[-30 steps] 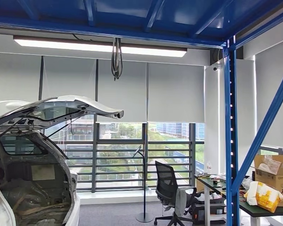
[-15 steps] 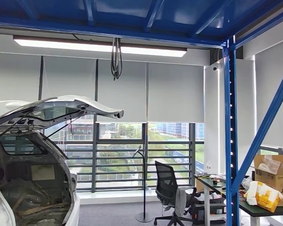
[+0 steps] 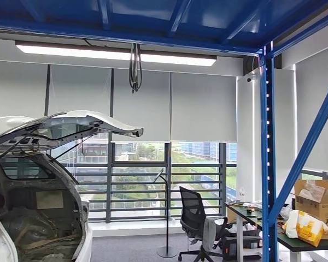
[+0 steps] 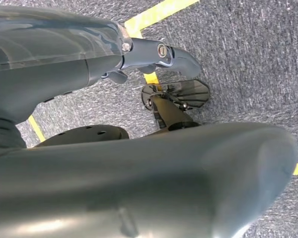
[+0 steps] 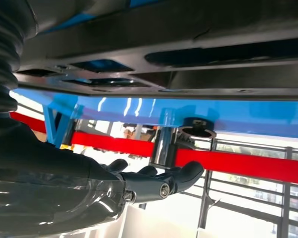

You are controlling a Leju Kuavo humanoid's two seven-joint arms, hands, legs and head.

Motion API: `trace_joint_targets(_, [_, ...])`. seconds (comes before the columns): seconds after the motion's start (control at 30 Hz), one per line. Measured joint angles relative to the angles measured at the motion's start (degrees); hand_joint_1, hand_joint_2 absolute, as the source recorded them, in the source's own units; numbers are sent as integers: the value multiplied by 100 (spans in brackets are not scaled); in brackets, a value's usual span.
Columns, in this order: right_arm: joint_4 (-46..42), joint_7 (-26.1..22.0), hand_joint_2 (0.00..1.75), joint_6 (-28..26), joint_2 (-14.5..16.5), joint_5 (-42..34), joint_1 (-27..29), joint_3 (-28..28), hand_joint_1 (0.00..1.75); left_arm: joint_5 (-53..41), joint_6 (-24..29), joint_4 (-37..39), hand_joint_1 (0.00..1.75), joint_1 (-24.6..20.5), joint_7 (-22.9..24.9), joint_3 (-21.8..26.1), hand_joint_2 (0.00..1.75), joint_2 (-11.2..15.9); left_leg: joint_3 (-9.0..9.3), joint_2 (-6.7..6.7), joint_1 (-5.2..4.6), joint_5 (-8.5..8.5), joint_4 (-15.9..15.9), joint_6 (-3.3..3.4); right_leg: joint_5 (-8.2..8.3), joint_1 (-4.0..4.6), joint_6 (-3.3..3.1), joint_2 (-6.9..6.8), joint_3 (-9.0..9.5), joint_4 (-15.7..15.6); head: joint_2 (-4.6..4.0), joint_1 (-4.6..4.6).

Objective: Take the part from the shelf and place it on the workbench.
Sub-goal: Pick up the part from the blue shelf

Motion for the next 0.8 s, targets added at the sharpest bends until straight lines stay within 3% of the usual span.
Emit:
trace_joint_targets(0.47, [329,-33,175,50,13,-325,-41,-57,0,9,33,0,0,2,-67,83,0,-7,2,0,-1,0,0,0,0,0,0,1,-1,-1,0,-1])
trace_joint_targets(0.5, [345,-16,175,46,-8,-328,-41,-63,18,4,42,0,0,3,-77,89,0,-10,2,0,-1,0,0,0,0,0,0,1,-1,-1,0,-1])
trace_joint_targets(0.6, [370,30,175,18,-104,-338,-38,-106,149,-16,55,0,0,6,-116,96,0,-20,3,0,-2,0,0,0,0,0,0,1,0,-1,0,-1])
trace_joint_targets(0.63, [376,47,175,8,-146,-335,-32,-130,175,-25,59,0,0,7,-136,97,0,-22,3,0,-2,0,0,0,0,0,0,1,1,-1,0,-1])
trace_joint_targets(0.8, [362,124,175,-99,-417,-255,69,-241,175,-69,98,0,0,12,-288,111,0,-26,5,0,-4,0,0,0,0,-2,0,0,2,-1,0,0])
